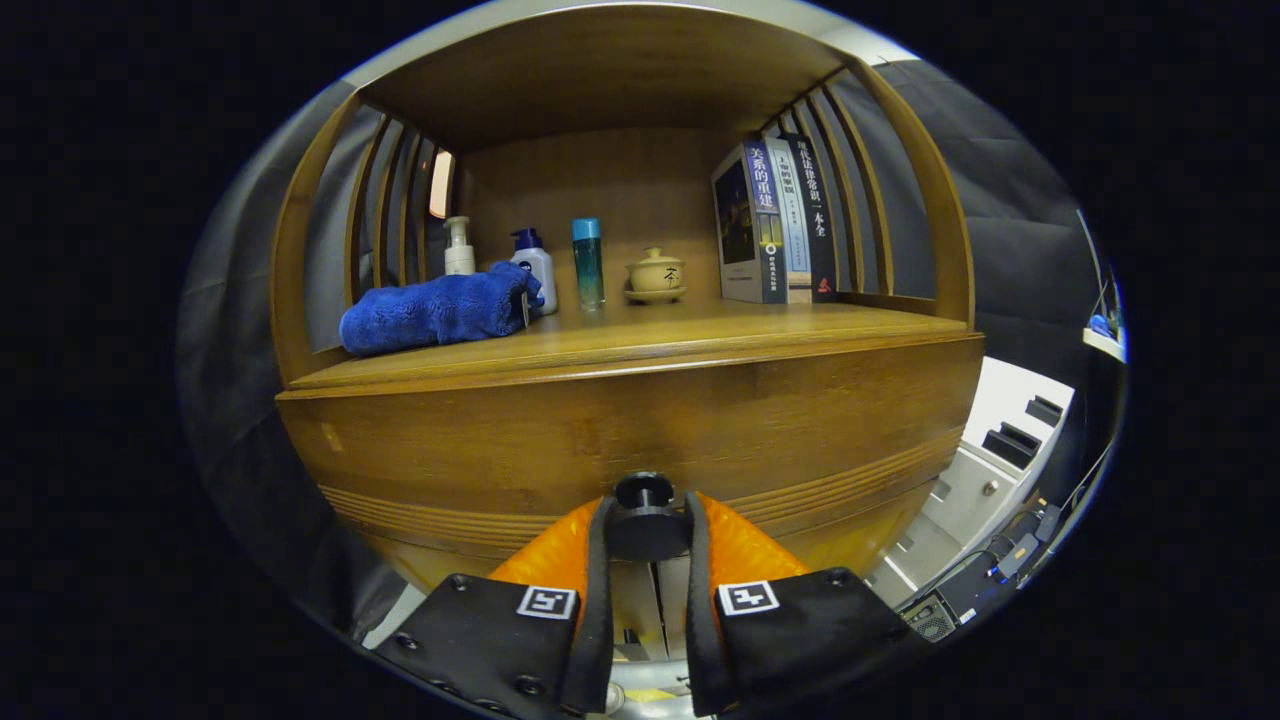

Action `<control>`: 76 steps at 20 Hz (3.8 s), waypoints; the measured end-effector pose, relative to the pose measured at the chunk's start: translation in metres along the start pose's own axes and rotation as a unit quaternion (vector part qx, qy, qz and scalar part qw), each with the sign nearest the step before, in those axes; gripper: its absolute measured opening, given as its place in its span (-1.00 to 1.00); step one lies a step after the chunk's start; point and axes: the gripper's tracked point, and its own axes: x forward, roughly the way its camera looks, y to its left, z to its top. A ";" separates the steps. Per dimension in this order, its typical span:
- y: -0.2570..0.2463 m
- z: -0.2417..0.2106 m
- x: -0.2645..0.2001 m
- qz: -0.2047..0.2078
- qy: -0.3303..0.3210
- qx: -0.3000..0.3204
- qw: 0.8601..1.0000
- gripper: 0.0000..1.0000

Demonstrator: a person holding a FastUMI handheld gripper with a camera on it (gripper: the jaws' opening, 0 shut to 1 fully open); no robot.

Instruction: Pull open the drawer, take out the items inside it, and place them on the countertop above the cabinet.

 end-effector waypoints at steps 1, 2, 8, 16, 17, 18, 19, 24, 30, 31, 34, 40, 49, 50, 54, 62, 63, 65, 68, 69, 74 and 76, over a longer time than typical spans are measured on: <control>0.000 -0.001 -0.004 0.000 0.000 -0.002 1.000 -0.22; 0.000 -0.002 -0.005 0.002 0.000 -0.001 1.000 -0.24; -0.001 -0.005 -0.017 0.008 0.009 -0.008 1.000 -0.24; -0.002 -0.010 -0.034 0.011 0.009 -0.008 1.000 -0.24; -0.002 -0.010 -0.034 0.012 0.010 -0.008 1.000 -0.24; -0.002 -0.010 -0.035 0.013 0.010 -0.010 1.000 -0.24; -0.003 -0.011 -0.040 0.013 0.010 -0.011 1.000 -0.24; -0.003 -0.016 -0.058 0.011 0.006 -0.008 1.000 -0.24; -0.003 -0.020 -0.072 0.009 0.009 -0.016 1.000 -0.23; -0.004 -0.020 -0.075 0.009 0.010 -0.015 1.000 -0.23; -0.004 -0.027 -0.086 0.011 0.013 -0.027 0.999 -0.24; -0.005 -0.032 -0.109 0.008 0.008 -0.025 1.000 -0.24; -0.006 -0.039 -0.133 0.006 0.014 -0.021 1.000 -0.24; -0.006 -0.039 -0.135 0.006 0.014 -0.023 1.000 -0.24; -0.007 -0.042 -0.142 0.007 0.016 -0.027 0.999 -0.24; -0.005 -0.047 -0.160 0.011 0.027 -0.020 0.999 -0.23; -0.005 -0.048 -0.162 0.011 0.028 -0.022 0.999 -0.24; -0.007 -0.049 -0.166 0.008 0.030 -0.023 0.999 -0.24; -0.006 -0.051 -0.170 0.011 0.034 -0.025 0.999 -0.23; -0.006 -0.051 -0.172 0.013 0.035 -0.026 0.999 -0.24; -0.007 -0.052 -0.181 0.010 0.034 -0.016 0.999 -0.24; -0.006 -0.052 -0.181 0.007 0.043 -0.034 0.998 -0.24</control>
